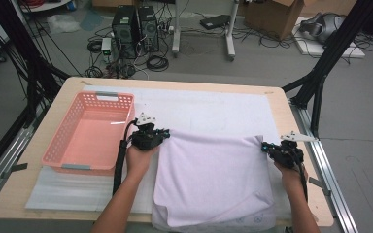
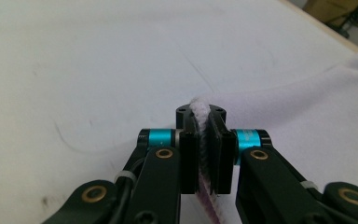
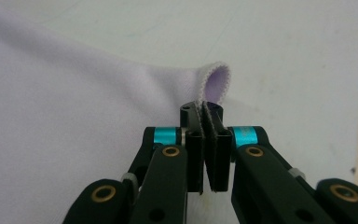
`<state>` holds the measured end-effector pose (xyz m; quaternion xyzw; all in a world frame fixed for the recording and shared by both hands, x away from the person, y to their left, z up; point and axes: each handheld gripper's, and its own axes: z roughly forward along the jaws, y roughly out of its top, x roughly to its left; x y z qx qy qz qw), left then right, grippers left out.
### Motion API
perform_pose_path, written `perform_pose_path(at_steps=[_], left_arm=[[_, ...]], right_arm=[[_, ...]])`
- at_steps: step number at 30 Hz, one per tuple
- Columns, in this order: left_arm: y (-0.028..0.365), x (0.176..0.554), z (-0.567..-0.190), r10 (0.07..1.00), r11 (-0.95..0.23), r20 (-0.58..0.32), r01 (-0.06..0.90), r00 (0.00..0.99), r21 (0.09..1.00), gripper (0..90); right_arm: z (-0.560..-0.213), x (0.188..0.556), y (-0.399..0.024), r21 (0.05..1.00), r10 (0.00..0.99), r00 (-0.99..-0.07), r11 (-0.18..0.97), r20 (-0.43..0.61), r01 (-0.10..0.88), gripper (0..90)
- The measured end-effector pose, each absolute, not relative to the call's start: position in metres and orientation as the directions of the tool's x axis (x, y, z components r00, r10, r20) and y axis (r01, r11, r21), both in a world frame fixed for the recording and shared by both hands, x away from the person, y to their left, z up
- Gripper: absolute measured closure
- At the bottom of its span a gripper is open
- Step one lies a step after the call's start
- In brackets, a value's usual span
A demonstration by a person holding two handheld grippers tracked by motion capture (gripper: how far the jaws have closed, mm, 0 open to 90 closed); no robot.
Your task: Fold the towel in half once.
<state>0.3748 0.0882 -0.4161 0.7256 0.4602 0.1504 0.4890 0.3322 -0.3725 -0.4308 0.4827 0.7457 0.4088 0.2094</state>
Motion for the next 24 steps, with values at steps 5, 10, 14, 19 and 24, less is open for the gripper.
perform_pose_path(at_steps=[5, 10, 14, 19, 24], left_arm=[[0.087, 0.397, -0.407, 0.828, -0.138, -0.173, 0.491, 0.534, 0.860, 84.3], [0.088, 0.420, -0.402, 0.839, -0.105, -0.184, 0.484, 0.513, 0.869, 84.1], [0.088, 0.435, -0.396, 0.835, -0.101, -0.182, 0.469, 0.520, 0.877, 83.9], [0.090, 0.450, -0.393, 0.833, -0.078, -0.200, 0.467, 0.516, 0.881, 83.5], [0.090, 0.461, -0.393, 0.840, -0.084, -0.193, 0.472, 0.507, 0.877, 83.3]], right_arm=[[-0.424, 0.346, -0.373, 0.838, 0.900, -0.433, 0.207, 0.038, 0.504, 88.1], [-0.416, 0.367, -0.369, 0.851, 0.908, -0.419, 0.204, 0.021, 0.485, 88.2], [-0.412, 0.385, -0.367, 0.849, 0.912, -0.409, 0.212, 0.005, 0.483, 88.1], [-0.413, 0.402, -0.367, 0.849, 0.918, -0.396, 0.200, 0.011, 0.488, 88.1], [-0.413, 0.416, -0.364, 0.847, 0.924, -0.382, 0.192, 0.014, 0.496, 88.1]])
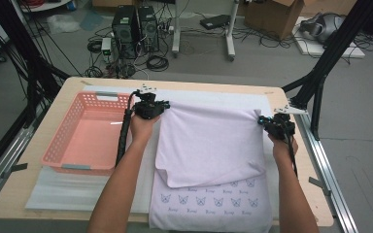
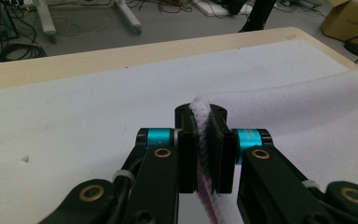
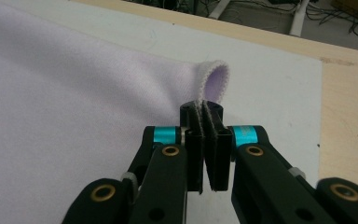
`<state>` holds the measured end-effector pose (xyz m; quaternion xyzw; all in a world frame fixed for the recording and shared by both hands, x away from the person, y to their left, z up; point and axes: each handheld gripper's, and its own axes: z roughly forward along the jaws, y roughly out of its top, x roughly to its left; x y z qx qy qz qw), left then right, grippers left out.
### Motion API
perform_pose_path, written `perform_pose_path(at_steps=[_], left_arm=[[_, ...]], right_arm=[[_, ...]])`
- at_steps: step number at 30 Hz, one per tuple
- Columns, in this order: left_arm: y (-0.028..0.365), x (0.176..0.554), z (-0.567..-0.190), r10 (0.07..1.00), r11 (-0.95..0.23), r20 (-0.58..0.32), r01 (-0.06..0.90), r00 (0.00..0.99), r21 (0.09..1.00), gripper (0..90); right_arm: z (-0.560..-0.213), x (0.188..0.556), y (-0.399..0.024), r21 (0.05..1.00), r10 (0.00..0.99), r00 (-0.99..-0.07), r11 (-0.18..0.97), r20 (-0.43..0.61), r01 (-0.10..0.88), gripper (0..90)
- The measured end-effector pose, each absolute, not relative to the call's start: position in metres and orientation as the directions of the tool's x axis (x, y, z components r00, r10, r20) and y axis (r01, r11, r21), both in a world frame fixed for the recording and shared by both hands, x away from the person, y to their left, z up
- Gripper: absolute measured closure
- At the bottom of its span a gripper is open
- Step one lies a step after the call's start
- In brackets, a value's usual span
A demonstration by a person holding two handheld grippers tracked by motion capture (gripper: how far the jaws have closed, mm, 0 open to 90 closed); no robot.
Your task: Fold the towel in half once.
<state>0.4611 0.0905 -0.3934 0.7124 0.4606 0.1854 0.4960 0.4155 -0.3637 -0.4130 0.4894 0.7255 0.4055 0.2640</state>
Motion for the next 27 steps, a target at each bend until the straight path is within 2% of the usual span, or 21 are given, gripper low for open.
perform_pose_path(at_steps=[5, 8, 10, 16, 18, 21, 22, 25, 27], left_arm=[[0.094, 0.465, -0.399, 0.846, -0.061, -0.210, 0.481, 0.490, 0.874, 82.3], [0.093, 0.465, -0.403, 0.847, -0.041, -0.240, 0.509, 0.474, 0.860, 71.9], [0.092, 0.463, -0.405, 0.849, -0.048, -0.233, 0.507, 0.475, 0.860, 69.1], [0.091, 0.450, -0.406, 0.820, -0.049, -0.258, 0.511, 0.512, 0.858, 56.9], [0.090, 0.442, -0.406, 0.817, -0.038, -0.251, 0.482, 0.519, 0.875, 59.0], [0.089, 0.433, -0.406, 0.806, -0.055, -0.252, 0.492, 0.535, 0.869, 58.5], [0.088, 0.430, -0.405, 0.799, -0.070, -0.253, 0.502, 0.546, 0.862, 58.1], [0.086, 0.414, -0.401, 0.790, -0.050, -0.241, 0.452, 0.563, 0.891, 58.3], [0.085, 0.406, -0.400, 0.781, -0.071, -0.239, 0.462, 0.577, 0.884, 58.1]], right_arm=[[-0.412, 0.424, -0.361, 0.856, 0.927, -0.376, 0.183, 0.014, 0.483, 88.0], [-0.416, 0.427, -0.359, 0.851, 0.933, -0.358, 0.166, 0.027, 0.498, 85.3], [-0.419, 0.428, -0.359, 0.844, 0.934, -0.353, 0.152, 0.047, 0.515, 77.6], [-0.413, 0.420, -0.364, 0.841, 0.928, -0.367, 0.149, 0.063, 0.520, 71.5], [-0.410, 0.414, -0.364, 0.839, 0.922, -0.381, 0.150, 0.073, 0.523, 69.7], [-0.406, 0.406, -0.365, 0.826, 0.911, -0.404, 0.163, 0.084, 0.540, 64.7], [-0.405, 0.403, -0.364, 0.824, 0.907, -0.412, 0.168, 0.086, 0.541, 64.6], [-0.399, 0.391, -0.363, 0.830, 0.896, -0.436, 0.182, 0.080, 0.527, 62.4], [-0.399, 0.381, -0.362, 0.831, 0.892, -0.444, 0.182, 0.086, 0.526, 61.2]])
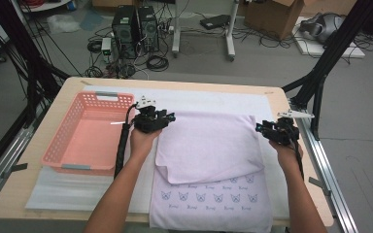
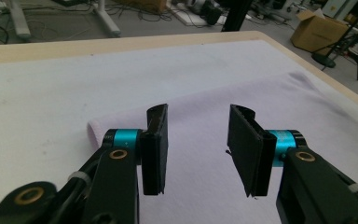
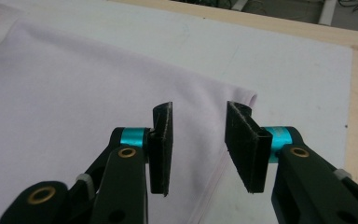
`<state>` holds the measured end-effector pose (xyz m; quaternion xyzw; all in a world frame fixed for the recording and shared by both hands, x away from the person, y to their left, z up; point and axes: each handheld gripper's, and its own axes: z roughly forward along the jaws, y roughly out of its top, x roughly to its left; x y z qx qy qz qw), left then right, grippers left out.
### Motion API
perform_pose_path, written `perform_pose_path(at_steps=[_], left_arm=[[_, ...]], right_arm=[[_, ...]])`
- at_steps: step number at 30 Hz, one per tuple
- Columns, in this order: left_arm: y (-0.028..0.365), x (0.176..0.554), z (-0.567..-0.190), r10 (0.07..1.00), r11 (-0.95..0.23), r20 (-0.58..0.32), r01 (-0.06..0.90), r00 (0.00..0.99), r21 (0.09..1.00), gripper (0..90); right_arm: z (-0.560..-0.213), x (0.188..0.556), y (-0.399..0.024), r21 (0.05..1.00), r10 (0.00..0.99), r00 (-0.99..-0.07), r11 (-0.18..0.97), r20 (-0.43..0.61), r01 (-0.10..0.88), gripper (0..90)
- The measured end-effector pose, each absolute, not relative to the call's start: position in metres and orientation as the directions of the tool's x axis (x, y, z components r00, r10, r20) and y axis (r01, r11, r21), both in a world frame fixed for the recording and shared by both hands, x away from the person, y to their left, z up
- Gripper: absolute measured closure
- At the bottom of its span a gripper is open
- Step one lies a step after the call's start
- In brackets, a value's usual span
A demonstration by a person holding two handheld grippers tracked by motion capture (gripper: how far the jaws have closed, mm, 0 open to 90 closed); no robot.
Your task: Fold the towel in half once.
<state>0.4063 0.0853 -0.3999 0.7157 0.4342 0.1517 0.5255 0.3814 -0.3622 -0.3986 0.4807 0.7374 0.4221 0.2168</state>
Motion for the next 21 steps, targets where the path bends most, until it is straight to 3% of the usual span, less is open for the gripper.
perform_pose_path(at_steps=[10, 15, 18, 21], left_arm=[[0.084, 0.356, -0.414, 0.743, -0.104, -0.234, 0.453, 0.627, 0.886, 56.8], [0.085, 0.337, -0.424, 0.719, -0.124, -0.244, 0.466, 0.650, 0.876, 55.2], [0.087, 0.328, -0.426, 0.707, -0.146, -0.245, 0.476, 0.663, 0.867, 53.9], [0.093, 0.312, -0.430, 0.695, -0.138, -0.248, 0.464, 0.675, 0.875, 52.7]], right_arm=[[-0.418, 0.330, -0.362, 0.792, 0.851, -0.496, 0.180, 0.172, 0.584, 54.5], [-0.425, 0.319, -0.349, 0.774, 0.810, -0.559, 0.236, 0.177, 0.587, 53.7], [-0.431, 0.316, -0.340, 0.750, 0.804, -0.574, 0.281, 0.157, 0.599, 57.6], [-0.436, 0.309, -0.338, 0.730, 0.805, -0.576, 0.308, 0.141, 0.610, 72.1]])
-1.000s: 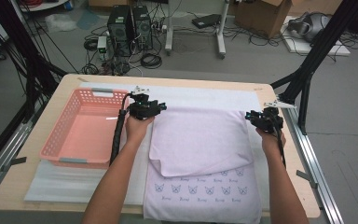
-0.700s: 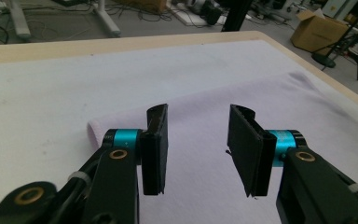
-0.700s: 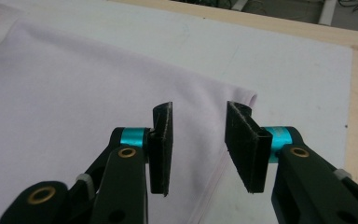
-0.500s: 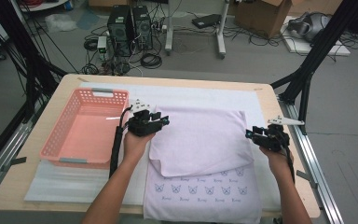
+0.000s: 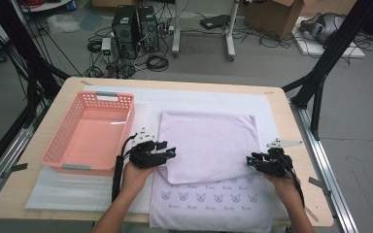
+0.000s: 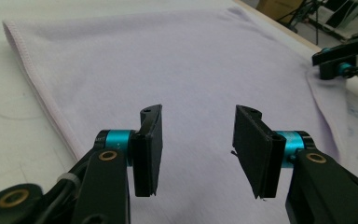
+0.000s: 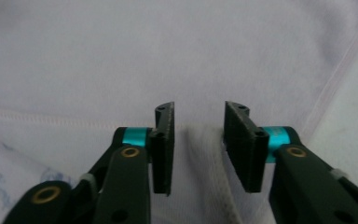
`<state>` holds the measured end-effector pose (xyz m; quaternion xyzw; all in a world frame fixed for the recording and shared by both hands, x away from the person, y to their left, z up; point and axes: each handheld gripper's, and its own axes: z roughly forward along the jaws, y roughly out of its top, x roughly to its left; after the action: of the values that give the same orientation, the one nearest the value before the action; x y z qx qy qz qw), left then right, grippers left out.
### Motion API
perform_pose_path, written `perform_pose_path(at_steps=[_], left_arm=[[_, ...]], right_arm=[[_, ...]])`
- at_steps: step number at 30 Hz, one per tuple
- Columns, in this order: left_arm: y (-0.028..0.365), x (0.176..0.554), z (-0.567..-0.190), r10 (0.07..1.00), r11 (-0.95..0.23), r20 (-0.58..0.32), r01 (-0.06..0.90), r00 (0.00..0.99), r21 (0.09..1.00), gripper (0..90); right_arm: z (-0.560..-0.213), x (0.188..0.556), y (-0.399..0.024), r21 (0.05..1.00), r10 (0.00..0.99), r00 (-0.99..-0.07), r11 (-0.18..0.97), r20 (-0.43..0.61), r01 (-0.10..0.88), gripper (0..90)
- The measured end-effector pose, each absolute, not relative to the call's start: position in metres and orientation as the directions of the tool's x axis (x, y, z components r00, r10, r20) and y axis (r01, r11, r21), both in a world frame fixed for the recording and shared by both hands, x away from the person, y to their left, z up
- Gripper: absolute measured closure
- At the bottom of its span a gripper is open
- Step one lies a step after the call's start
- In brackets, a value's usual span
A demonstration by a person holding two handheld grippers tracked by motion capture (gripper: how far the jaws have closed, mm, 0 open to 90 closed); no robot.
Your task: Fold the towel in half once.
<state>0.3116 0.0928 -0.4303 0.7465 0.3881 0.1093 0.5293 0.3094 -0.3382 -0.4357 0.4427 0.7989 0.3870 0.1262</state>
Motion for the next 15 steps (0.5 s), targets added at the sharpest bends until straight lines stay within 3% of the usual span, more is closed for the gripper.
perform_pose_path(at_steps=[1, 2, 5, 10, 15], left_arm=[[0.096, 0.306, -0.433, 0.694, -0.143, -0.248, 0.467, 0.676, 0.872, 52.6], [0.099, 0.301, -0.436, 0.690, -0.146, -0.252, 0.472, 0.678, 0.869, 52.3], [0.107, 0.289, -0.442, 0.691, -0.154, -0.251, 0.477, 0.678, 0.865, 51.8], [0.113, 0.275, -0.445, 0.700, -0.162, -0.224, 0.457, 0.678, 0.875, 50.8], [0.110, 0.272, -0.445, 0.699, -0.159, -0.221, 0.450, 0.680, 0.879, 48.3]], right_arm=[[-0.436, 0.306, -0.339, 0.730, 0.803, -0.580, 0.315, 0.135, 0.606, 80.1], [-0.437, 0.302, -0.340, 0.737, 0.796, -0.593, 0.326, 0.124, 0.592, 82.6], [-0.437, 0.283, -0.345, 0.762, 0.778, -0.617, 0.326, 0.120, 0.560, 82.4], [-0.441, 0.253, -0.360, 0.751, 0.761, -0.641, 0.366, 0.098, 0.549, 74.2], [-0.432, 0.237, -0.377, 0.801, 0.793, -0.590, 0.252, 0.151, 0.543, 60.6]])
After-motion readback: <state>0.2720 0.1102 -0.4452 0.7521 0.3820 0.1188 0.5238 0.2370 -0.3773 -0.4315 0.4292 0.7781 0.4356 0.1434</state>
